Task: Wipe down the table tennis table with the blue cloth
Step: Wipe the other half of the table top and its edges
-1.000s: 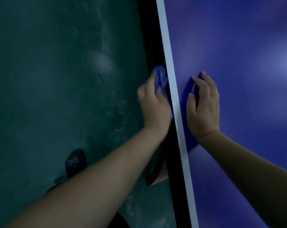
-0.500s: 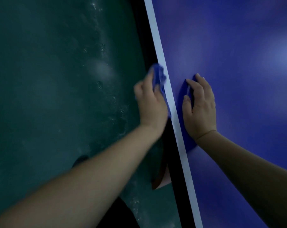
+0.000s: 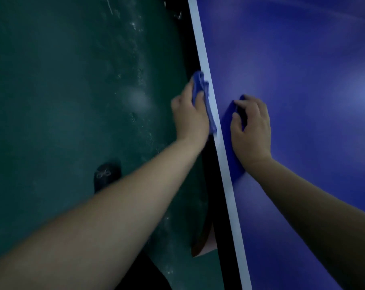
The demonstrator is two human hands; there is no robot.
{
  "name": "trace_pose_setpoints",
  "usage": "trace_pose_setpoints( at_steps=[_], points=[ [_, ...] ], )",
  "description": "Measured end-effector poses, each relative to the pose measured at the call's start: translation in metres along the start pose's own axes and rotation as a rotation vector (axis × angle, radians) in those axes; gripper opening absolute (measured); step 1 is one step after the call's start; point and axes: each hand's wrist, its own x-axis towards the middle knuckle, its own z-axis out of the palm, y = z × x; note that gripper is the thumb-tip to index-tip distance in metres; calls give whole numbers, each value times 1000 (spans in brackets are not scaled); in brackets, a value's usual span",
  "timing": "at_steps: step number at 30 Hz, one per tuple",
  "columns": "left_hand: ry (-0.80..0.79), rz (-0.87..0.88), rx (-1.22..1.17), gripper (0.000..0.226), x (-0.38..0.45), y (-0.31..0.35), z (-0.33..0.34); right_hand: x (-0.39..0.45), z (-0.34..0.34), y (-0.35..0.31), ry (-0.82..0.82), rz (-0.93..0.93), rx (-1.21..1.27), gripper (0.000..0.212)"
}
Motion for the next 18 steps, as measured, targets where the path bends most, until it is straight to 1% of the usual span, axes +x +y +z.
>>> trace_pose_setpoints(
  at_steps=[1,3,5,7,10,12,15,17,18],
  points=[
    [12,6,4,40,31,10,1,16,3,-5,1,-22,-9,30],
    [6,-42,6,40,83,26,3,54,6,-13,18,-35,-31,31],
    [-8,-107,-11,41,107,31,4,97,8,-18,29,-17,-53,33],
    [-4,-128,-47,42,96,23,3,136,12,-23,7,2,-67,36],
    [-10,-153,-54,42,53,11,4,178,25,-30,-14,36,-65,39],
    [10,-129,-32,43,58,16,3,190,33,-34,8,56,-54,40],
    [53,-80,50,40,126,38,10,190,36,-32,29,79,-62,42],
    [94,-85,108,37,167,52,12,189,35,-31,29,81,-60,42],
    [112,-95,116,37,173,54,13,190,35,-32,30,83,-60,42]
  ],
)
